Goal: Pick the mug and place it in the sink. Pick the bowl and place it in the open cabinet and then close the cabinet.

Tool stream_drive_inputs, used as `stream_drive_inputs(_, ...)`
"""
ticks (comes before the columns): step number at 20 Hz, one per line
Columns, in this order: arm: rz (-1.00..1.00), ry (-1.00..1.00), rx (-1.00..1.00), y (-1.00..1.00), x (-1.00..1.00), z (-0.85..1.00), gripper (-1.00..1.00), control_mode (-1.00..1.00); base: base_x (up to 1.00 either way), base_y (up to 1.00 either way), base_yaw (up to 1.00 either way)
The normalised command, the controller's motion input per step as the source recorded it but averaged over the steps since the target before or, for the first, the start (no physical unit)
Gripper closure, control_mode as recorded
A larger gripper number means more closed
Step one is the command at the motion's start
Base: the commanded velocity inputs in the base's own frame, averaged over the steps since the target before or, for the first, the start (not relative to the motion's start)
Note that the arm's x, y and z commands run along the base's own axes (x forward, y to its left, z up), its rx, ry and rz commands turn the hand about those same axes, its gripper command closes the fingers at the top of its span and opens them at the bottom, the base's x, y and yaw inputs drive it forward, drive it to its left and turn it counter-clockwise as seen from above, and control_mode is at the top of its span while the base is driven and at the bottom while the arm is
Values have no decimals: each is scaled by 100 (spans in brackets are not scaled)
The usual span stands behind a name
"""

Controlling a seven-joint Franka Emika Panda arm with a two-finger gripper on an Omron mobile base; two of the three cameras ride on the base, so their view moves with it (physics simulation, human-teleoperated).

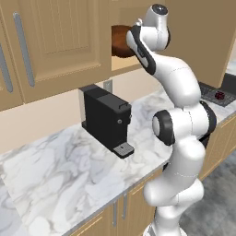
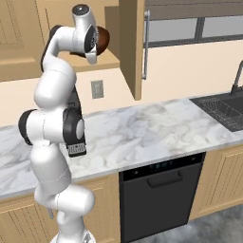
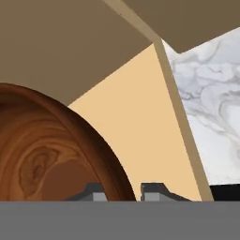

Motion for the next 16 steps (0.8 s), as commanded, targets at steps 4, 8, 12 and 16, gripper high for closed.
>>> stream_drive_inputs(4, 0, 4, 1, 17, 39, -1, 100, -100, 0, 0, 0)
stream_drive_inputs(8, 0, 0, 0, 29, 13, -2, -100, -100, 0, 0, 0)
stream_drive_inputs(12, 0, 0, 0, 0, 0, 0, -100, -100, 0, 0, 0)
stream_drive_inputs(16, 0, 0, 0, 0, 0, 0, -100, -100, 0, 0, 0)
